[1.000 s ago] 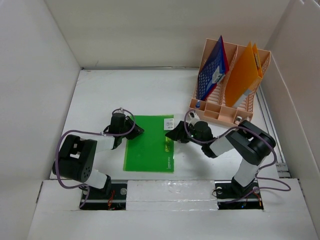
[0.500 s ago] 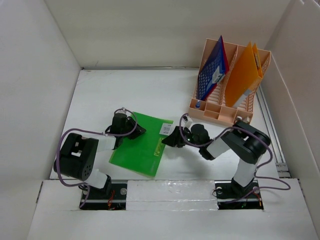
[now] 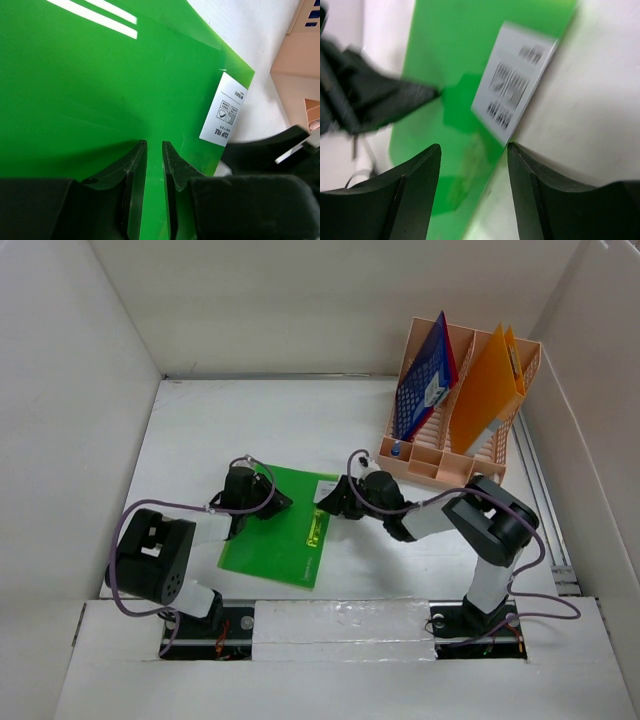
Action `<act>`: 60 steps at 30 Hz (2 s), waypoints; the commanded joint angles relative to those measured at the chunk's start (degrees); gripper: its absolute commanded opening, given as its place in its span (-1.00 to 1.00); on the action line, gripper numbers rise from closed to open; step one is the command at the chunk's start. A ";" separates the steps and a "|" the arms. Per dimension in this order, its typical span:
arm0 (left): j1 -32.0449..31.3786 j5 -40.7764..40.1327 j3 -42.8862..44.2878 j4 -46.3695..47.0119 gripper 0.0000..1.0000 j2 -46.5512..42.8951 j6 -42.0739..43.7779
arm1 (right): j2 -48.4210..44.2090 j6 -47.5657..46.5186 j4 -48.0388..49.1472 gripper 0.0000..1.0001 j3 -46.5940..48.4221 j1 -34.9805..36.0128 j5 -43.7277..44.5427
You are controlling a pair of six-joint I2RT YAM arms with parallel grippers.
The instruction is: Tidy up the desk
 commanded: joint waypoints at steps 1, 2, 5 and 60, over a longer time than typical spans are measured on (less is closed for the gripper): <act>-0.55 -1.31 -0.64 -4.24 -0.67 -2.75 2.08 | -1.09 -2.92 -12.00 0.23 5.42 0.56 11.14; -0.55 -1.40 -0.56 -4.16 -0.67 -3.44 2.00 | -0.39 -3.10 -15.24 0.23 6.48 0.56 13.51; -0.55 -1.31 -0.29 -4.77 -0.66 -4.33 2.35 | 2.60 -3.81 -18.77 0.15 9.73 0.56 15.11; -7.67 -12.66 3.49 -19.71 -0.18 -8.64 9.21 | -22.90 -5.57 -37.68 0.20 -8.89 -5.24 0.36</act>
